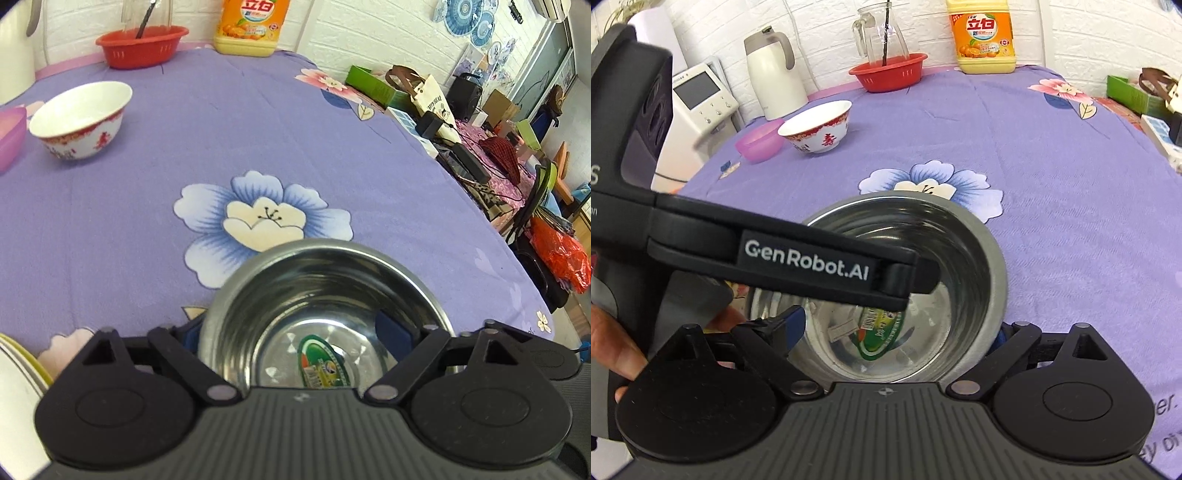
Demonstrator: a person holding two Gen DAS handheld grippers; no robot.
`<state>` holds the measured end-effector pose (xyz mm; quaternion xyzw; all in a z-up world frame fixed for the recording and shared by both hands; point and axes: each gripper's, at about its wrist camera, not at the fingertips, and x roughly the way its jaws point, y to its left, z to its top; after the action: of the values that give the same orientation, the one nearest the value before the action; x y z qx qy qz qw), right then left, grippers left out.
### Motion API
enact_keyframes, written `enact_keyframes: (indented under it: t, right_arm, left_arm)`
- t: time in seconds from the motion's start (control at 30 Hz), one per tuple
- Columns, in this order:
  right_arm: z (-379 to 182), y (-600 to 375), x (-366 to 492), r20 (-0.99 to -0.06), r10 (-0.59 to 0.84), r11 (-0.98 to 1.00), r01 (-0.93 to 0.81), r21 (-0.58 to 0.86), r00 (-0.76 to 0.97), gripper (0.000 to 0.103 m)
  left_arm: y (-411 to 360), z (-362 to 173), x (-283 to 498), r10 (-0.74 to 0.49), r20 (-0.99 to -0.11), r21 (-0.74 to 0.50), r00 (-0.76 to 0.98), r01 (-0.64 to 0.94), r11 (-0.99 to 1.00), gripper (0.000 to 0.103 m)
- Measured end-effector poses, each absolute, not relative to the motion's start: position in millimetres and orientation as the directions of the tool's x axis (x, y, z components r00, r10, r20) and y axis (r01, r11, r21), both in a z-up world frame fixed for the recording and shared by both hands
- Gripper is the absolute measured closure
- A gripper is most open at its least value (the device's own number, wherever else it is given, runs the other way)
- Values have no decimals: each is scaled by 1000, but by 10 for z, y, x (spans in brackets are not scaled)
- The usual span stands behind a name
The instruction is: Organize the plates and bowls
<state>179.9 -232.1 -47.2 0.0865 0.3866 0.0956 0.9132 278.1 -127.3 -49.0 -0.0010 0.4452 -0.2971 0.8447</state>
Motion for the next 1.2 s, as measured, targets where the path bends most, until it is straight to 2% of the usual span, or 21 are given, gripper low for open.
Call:
enact_keyframes:
  t: [0.13, 0.3, 0.47, 0.6, 0.77, 0.83, 0.97, 1.2]
  right_arm:
    - [-389, -2435, 1655, -666, 227, 968, -92, 232, 711, 0]
    - [-233, -2585, 1495, -619, 224, 964, -76, 256, 753, 0]
    - [-98, -2615, 1585, -600, 214, 961, -57, 271, 771, 0]
    - [27, -2573, 1778, -589, 260, 951, -97, 294, 765, 0]
    - [291, -2406, 2292, -598, 220, 972, -121, 201, 771, 0]
    - [378, -2312, 2507, -589, 248, 969, -196, 153, 769, 0]
    - [391, -2104, 3053, -629, 240, 954, -298, 13, 739, 0]
    - [48, -1841, 3913, -738, 262, 921, -390, -2, 622, 0]
  left_arm:
    - [-1108, -336, 2795, -504, -742, -282, 442, 476, 833, 9]
    - [-744, -1, 2748, -545, -660, -322, 517, 461, 827, 6]
    - [-298, 225, 2838, -503, -631, -324, 591, 388, 863, 6]
    - [67, 248, 3016, -463, -630, -335, 624, 319, 886, 6]
    - [436, 199, 3414, -440, -630, -386, 640, 233, 892, 6]
    - [509, 148, 3573, -454, -638, -425, 622, 208, 881, 6]
    - [524, 14, 3929, -503, -625, -541, 597, 132, 830, 6]
    - [277, -187, 4685, -440, -677, -529, 589, 26, 848, 6]
